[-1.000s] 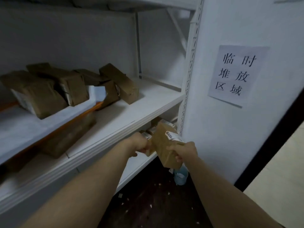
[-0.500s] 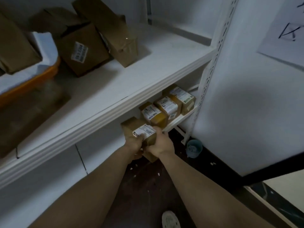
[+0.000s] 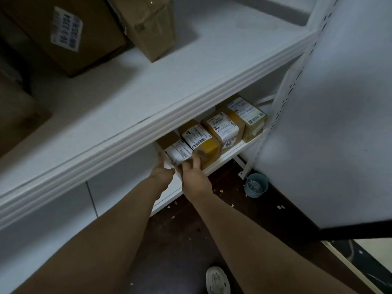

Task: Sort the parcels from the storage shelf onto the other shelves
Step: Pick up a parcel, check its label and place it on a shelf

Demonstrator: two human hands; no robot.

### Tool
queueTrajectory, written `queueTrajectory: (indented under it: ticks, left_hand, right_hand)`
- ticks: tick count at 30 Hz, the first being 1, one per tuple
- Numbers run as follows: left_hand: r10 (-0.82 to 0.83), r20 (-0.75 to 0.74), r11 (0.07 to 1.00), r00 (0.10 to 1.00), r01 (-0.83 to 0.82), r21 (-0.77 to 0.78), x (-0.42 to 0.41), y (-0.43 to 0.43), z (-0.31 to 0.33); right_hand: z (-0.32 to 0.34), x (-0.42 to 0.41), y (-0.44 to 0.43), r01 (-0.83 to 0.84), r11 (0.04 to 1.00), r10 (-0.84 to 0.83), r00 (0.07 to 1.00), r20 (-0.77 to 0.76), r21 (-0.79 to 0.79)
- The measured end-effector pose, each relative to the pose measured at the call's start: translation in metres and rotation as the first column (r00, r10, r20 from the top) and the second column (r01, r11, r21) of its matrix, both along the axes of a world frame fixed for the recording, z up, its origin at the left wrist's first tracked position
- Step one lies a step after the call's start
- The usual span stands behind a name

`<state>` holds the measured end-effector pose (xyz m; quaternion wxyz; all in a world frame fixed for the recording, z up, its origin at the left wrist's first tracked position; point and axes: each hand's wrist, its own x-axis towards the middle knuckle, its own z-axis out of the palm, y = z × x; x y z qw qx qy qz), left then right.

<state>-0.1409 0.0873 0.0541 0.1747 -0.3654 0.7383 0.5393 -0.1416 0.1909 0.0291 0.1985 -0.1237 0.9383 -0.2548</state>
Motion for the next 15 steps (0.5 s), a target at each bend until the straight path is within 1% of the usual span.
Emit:
queueTrajectory:
  ticks: [3, 5, 8, 10, 13, 15]
  left_hand:
    - [-0.027, 0.031, 0.999, 0.999, 0.026, 0.038, -0.004, 0.003, -0.004]
    - [-0.055, 0.044, 0.998, 0.997, 0.054, 0.04, -0.006, 0.006, -0.002]
    - [-0.074, 0.06, 0.997, 0.995, 0.074, 0.005, -0.005, 0.01, 0.01]
    - [-0.074, 0.077, 0.997, 0.994, 0.075, -0.012, -0.001, 0.012, 0.023]
    - [-0.064, 0.068, 0.998, 0.996, 0.065, -0.022, 0.01, 0.017, 0.053]
    - [-0.094, 0.042, 0.995, 0.995, 0.095, -0.019, 0.02, 0.023, 0.075]
  right_hand:
    - [-0.011, -0.002, 0.002, -0.12, 0.992, 0.119, 0.992, 0.047, 0.026]
    - [-0.011, -0.006, 0.003, -0.148, 0.988, 0.147, 0.988, 0.043, 0.032]
    - [0.001, -0.013, 0.005, -0.146, 0.989, 0.144, 0.989, 0.032, 0.039]
    - [0.014, -0.014, 0.007, -0.112, 0.993, 0.112, 0.994, 0.016, 0.035]
    - [0.044, -0.008, 0.012, -0.07, 0.997, 0.069, 0.997, 0.025, 0.032]
    - [0.068, -0.002, 0.016, -0.047, 0.998, 0.047, 0.999, 0.014, 0.038]
